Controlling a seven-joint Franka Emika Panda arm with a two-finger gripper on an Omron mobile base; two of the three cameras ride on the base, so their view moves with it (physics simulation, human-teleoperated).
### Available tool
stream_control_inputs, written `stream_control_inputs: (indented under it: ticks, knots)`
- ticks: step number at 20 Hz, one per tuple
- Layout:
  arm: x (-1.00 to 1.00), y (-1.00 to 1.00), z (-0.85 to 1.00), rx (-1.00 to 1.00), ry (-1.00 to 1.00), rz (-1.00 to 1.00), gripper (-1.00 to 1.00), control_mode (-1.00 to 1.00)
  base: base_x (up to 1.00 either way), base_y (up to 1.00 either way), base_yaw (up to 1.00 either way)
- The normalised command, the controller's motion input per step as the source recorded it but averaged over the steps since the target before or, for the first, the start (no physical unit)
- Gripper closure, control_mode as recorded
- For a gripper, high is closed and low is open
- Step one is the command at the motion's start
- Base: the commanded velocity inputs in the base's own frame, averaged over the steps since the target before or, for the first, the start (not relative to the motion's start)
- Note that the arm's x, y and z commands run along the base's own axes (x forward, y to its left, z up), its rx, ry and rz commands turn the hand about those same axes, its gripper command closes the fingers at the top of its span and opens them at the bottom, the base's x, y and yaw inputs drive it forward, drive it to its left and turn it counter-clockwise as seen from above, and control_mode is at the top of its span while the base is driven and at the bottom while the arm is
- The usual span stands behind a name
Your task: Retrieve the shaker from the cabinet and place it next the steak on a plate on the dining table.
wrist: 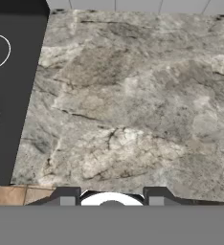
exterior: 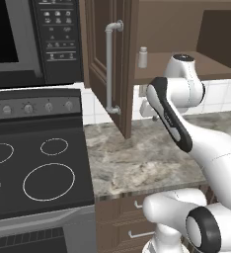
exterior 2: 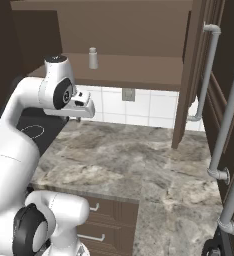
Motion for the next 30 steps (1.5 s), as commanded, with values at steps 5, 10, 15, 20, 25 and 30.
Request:
stream_control_inputs:
  ticks: [5,10,15,20,25,30]
  knots:
    - [-0.35,0.00,0.00,0.00,-0.07,0.00,-1.00,-1.00,0.00,0.00,0.00]
    - [-0.45,0.00,0.00,0.00,-0.17,-0.01,-1.00,-1.00,0.00,0.00,0.00]
    - [-0.26,0.00,0.44,0.00,-0.25,0.00,-1.00,-1.00,0.00,0.00,0.00]
    - [-0.20,0.00,0.67,0.00,-0.15,0.00,-1.00,-1.00,0.00,0.00,0.00]
    - [-0.07,0.00,0.63,0.00,-0.11,0.00,-1.00,-1.00,0.00,0.00,0.00]
    - [0.00,0.00,0.52,-0.01,-0.11,0.00,-1.00,-1.00,0.00,0.00,0.00]
